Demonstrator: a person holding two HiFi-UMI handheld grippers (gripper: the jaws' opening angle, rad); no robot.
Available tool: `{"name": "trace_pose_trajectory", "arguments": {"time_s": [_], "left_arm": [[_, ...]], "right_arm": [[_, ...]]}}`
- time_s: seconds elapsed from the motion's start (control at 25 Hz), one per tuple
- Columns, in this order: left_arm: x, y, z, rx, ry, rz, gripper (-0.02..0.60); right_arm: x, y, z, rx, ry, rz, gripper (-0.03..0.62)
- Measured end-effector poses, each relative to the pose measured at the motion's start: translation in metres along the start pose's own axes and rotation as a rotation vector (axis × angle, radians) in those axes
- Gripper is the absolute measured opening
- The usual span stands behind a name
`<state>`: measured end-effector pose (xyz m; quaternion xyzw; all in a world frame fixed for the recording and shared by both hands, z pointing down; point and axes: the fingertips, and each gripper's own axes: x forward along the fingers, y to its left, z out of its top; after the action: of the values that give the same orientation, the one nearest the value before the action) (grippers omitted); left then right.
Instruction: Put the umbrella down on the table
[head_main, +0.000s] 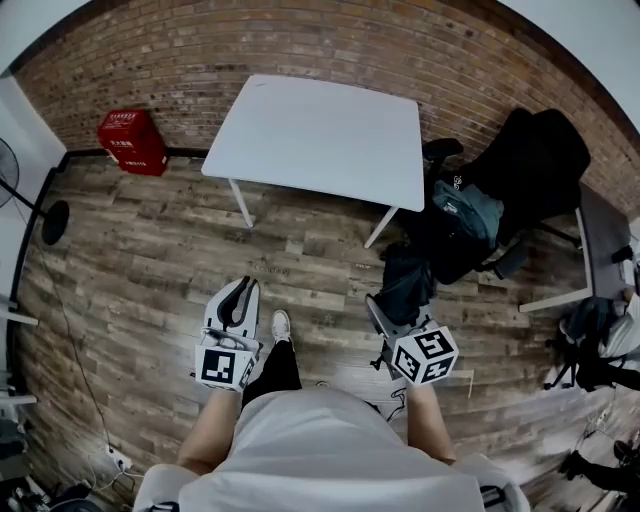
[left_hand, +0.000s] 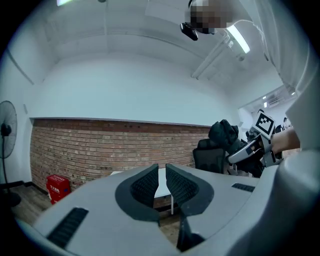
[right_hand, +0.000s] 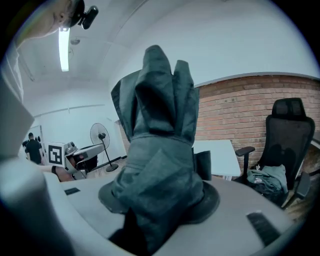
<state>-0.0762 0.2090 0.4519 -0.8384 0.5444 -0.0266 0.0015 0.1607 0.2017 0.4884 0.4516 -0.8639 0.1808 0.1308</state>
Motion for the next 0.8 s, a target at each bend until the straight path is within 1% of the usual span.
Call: {"name": "trace_pose_trajectory", "arguments": {"time_s": [0.16,0.32,0.44,0.64,0.8], "left_arm": [[0.061,0.039,0.012,0.007,-0.029,-0.04,0.063],[0.109,0.084,0.015,-0.032,-0.022,-0.063,0.063],[0.139,0.112,0.016,-0.045,-0.024,-0.084,0.063],[0.181,0.134,0.013,-0.071,-0.023,-0.131,0.063],[0.21,0.133,0.007,-0.083,-0.004,-0.181,0.063]], "right_arm": [[0.052,-0.02,0.034,0.0,0.015,-0.025,0.212],[0.101,-0.034,0.072,-0.001,0.011,-0.056,0.212],[0.13,-0.037,0.089,0.003,0.016,-0.073,0.212],[0.159,-0.047,0.103,0.021,0.026,-0.109,0.212],[0.173,-0.064,0.109,0.042,0.03,-0.132,0.213]]}}
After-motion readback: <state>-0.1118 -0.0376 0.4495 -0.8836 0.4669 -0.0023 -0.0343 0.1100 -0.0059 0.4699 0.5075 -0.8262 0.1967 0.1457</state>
